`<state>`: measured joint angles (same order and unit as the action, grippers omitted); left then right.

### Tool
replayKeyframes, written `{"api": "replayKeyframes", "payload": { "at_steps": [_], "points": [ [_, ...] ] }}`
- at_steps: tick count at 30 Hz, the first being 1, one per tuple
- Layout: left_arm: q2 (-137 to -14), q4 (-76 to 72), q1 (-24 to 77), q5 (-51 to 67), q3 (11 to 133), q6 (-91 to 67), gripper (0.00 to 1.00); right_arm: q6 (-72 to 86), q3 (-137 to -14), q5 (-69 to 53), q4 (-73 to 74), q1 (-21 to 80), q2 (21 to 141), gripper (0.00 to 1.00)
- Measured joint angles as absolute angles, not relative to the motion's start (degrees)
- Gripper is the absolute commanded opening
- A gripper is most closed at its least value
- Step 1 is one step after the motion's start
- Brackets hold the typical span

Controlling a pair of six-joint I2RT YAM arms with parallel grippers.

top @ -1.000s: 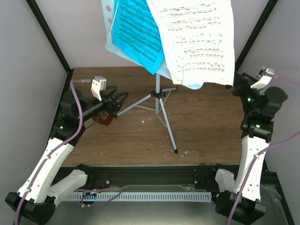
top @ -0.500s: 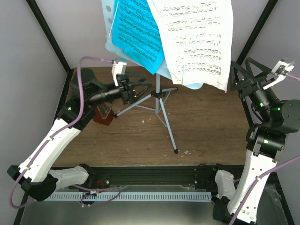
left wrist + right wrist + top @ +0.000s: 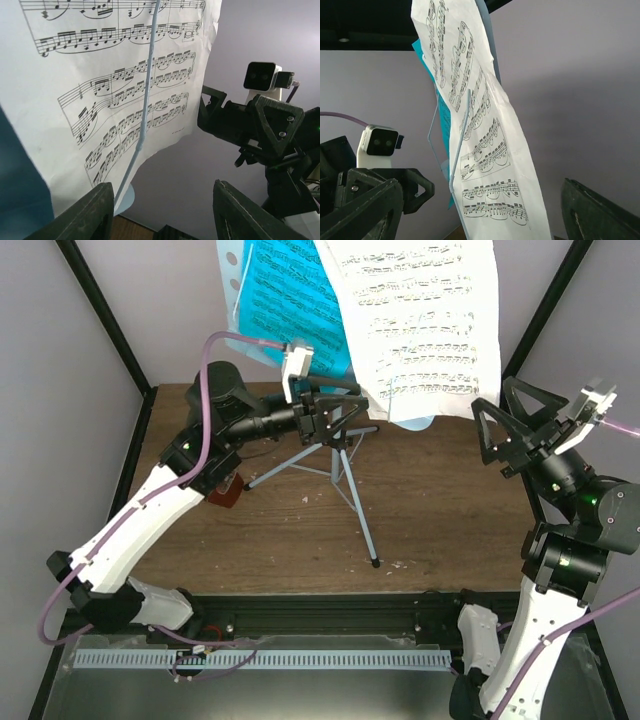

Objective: Pack up the instrument practice props

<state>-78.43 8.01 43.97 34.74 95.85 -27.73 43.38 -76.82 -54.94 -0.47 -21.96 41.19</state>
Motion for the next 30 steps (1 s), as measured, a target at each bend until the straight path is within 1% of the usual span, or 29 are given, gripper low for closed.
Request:
{"api": "replayKeyframes", "payload": {
  "at_steps": [3, 7, 11, 17, 22, 24, 28, 30],
  "points": [
    [-80.6, 7.09, 44.69, 34.33, 97.82, -28.34, 0.53, 42.92, -76.77, -55.2, -0.3, -21.96, 41.65, 0.79],
    [-83.2, 5.93, 45.17, 33.54, 100.25, -28.62, 0.51, 42.19, -76.77, -56.07, -0.14, -21.96, 43.0, 0.69],
    [-85.21, 5.48, 45.23, 32.51, 102.04, -28.75, 0.48, 41.21, -76.77, -57.52, 0.32, -21.96, 44.99, 0.54],
    [-88.71, 4.78, 45.82, 31.99, 106.32, -28.99, 0.46, 41.15, -76.77, -59.99, 0.3, -21.96, 47.77, 0.41],
    [-91.18, 5.15, 47.35, 30.98, 110.19, -28.32, 0.45, 41.17, -76.77, -61.12, -0.12, -21.96, 48.8, 0.37],
    [-92.14, 5.26, 47.94, 30.41, 111.53, -28.1, 0.43, 41.17, -76.79, -61.47, -0.21, -21.96, 48.93, 0.35],
    [-93.95, 5.37, 48.42, 29.8, 113.49, -28.01, 0.36, 40.99, -77.32, -61.78, -0.47, -21.96, 49.45, 0.33],
    [-94.85, 5.34, 48.49, 29.63, 114.41, -28.08, 0.3, 40.97, -77.89, -62.02, -0.47, -21.96, 49.91, 0.32]
  ]
}}
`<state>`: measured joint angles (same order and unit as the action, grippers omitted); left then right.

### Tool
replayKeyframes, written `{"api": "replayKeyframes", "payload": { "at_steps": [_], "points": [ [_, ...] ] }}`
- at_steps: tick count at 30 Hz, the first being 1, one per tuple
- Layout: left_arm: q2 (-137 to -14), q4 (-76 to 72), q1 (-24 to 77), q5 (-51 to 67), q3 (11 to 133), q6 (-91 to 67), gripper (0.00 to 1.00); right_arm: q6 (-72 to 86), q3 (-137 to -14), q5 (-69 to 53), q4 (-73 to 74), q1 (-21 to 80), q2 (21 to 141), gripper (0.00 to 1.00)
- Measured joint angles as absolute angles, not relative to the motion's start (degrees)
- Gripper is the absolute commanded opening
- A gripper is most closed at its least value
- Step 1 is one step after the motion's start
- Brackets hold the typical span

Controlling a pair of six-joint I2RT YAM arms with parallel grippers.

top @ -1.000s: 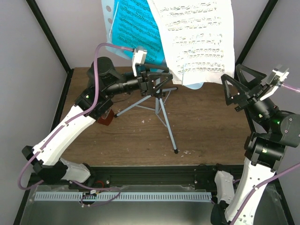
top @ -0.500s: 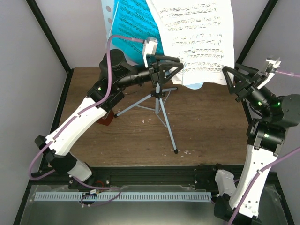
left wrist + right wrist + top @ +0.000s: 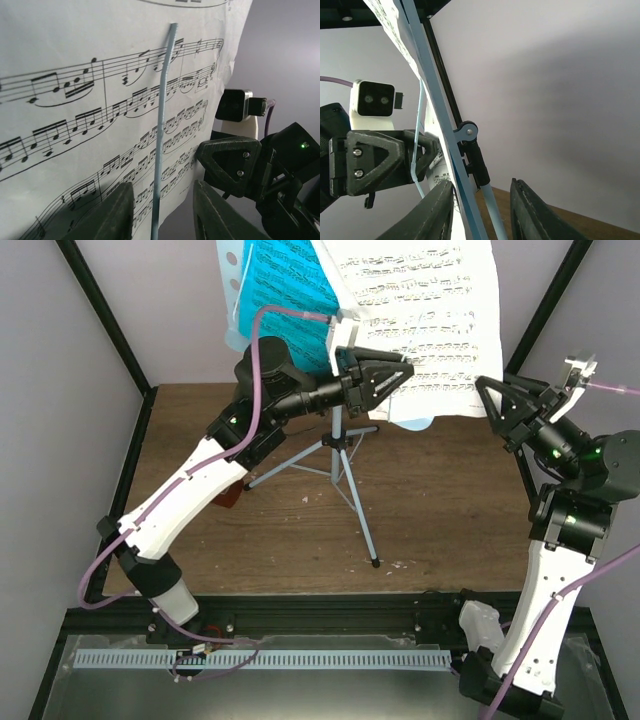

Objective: Pack up the instrument practice props

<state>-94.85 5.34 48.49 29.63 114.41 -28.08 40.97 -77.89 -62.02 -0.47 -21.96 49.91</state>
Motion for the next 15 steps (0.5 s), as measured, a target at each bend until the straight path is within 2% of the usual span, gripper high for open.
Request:
{"api": "replayKeyframes", "payload": {
  "at_steps": [3, 6, 7, 9, 15],
  "points": [
    [-95.96, 5.3, 48.8, 29.32, 115.35, -27.97, 0.2, 40.73, -78.74, -62.46, -0.49, -21.96, 50.5, 0.27],
    [-96.4, 5.32, 49.32, 28.99, 115.42, -27.42, 0.02, 40.32, -79.33, -63.13, -0.56, -21.96, 50.96, 0.16],
    [-96.42, 5.45, 49.45, 28.62, 115.42, -27.0, 0.0, 40.05, -79.46, -63.33, -0.6, -21.96, 51.07, 0.11],
    [-96.42, 5.56, 49.39, 28.14, 115.42, -26.35, 0.0, 39.9, -79.55, -63.68, -0.69, -21.93, 51.22, 0.02],
    [-96.18, 3.25, 49.39, 28.67, 113.97, -24.25, 0.0, 39.7, -79.81, -63.35, -0.43, -21.93, 51.37, 0.01]
  ]
}}
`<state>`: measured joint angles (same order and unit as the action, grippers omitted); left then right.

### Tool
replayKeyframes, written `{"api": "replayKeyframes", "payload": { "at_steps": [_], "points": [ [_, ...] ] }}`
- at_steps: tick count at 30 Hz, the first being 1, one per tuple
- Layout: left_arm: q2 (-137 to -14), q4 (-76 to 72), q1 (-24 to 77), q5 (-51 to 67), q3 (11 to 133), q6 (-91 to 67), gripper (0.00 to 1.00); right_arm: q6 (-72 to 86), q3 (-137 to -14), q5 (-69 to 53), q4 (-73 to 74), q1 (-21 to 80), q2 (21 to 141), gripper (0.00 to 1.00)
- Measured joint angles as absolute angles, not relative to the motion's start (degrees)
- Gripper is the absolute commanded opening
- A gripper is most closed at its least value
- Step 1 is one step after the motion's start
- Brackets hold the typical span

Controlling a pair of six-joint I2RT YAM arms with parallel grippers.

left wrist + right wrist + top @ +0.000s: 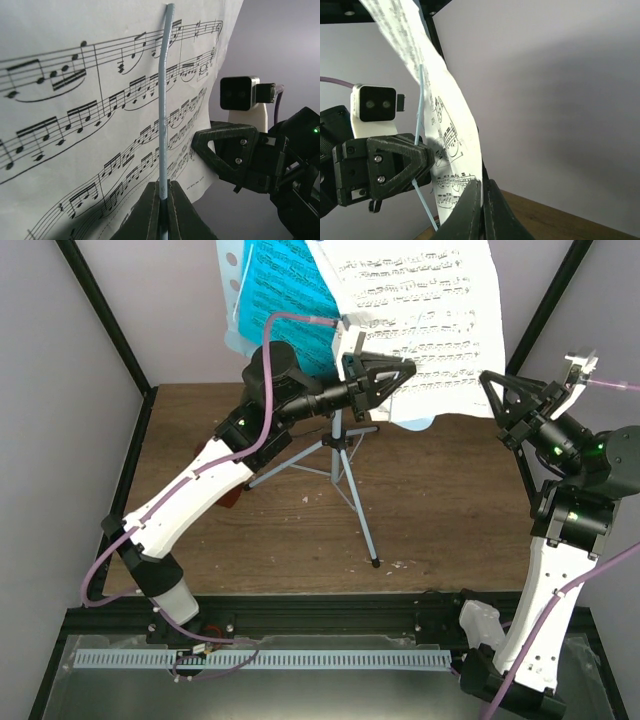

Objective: Pack up the instrument practice props

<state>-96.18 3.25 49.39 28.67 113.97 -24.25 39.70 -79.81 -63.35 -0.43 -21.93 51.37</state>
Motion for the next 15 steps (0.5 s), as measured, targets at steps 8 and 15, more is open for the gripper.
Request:
{"api": "replayKeyframes", "payload": {
  "at_steps": [8, 15],
  "points": [
    [-94.89, -1.32, 49.39, 30.13, 110.32, -20.32, 0.0, 39.64, -79.83, -60.93, 1.5, -21.93, 51.88, 0.01],
    [-94.11, -2.55, 49.43, 30.22, 108.95, -18.06, 0.0, 39.55, -79.83, -59.37, 2.7, -21.93, 52.27, 0.01]
  ]
}}
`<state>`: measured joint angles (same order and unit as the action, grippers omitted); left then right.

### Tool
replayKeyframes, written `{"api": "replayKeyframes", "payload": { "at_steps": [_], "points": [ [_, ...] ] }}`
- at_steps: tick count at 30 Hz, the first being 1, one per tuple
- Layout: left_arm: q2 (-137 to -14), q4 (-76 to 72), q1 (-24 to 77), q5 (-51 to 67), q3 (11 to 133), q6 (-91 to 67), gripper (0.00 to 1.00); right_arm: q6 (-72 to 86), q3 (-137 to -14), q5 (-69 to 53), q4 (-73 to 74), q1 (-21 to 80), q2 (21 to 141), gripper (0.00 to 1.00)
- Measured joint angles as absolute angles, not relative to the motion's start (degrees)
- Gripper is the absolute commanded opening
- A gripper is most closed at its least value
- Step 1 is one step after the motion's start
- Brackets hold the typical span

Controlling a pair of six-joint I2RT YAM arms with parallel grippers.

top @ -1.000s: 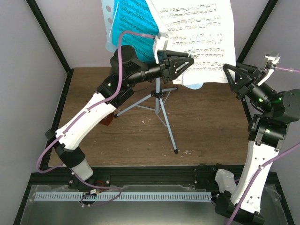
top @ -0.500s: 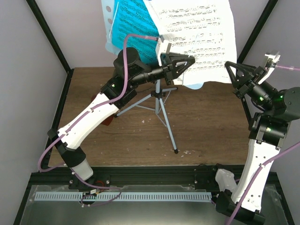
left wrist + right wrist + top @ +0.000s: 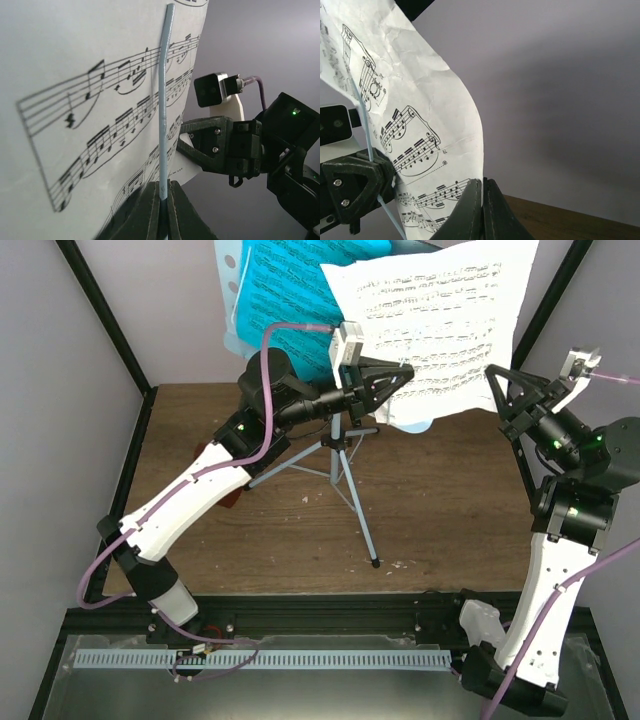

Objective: Pack up the instrument practice props

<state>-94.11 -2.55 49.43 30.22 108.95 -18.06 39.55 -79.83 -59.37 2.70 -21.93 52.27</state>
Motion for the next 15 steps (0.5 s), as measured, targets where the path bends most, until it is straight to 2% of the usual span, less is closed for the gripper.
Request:
{"api": "replayKeyframes", "payload": {
  "at_steps": [5, 10, 13, 15],
  "points": [
    [-94.11, -2.52, 49.45, 30.09, 108.95, -17.74, 0.0, 37.43, -80.73, -51.75, 7.18, -21.91, 50.83, 0.01],
    [-94.11, -2.48, 49.45, 29.87, 108.95, -17.76, 0.0, 32.08, -84.23, -34.17, 14.63, -21.91, 49.06, 0.01],
    [-94.08, -2.42, 49.52, 29.63, 108.95, -17.76, 0.0, 29.95, -81.91, -23.22, 16.27, -21.93, 46.72, 0.01],
    [-94.08, -2.31, 49.54, 29.47, 108.95, -17.76, 0.04, 29.45, -77.95, -17.96, 16.23, -21.93, 45.56, 0.01]
  ]
}}
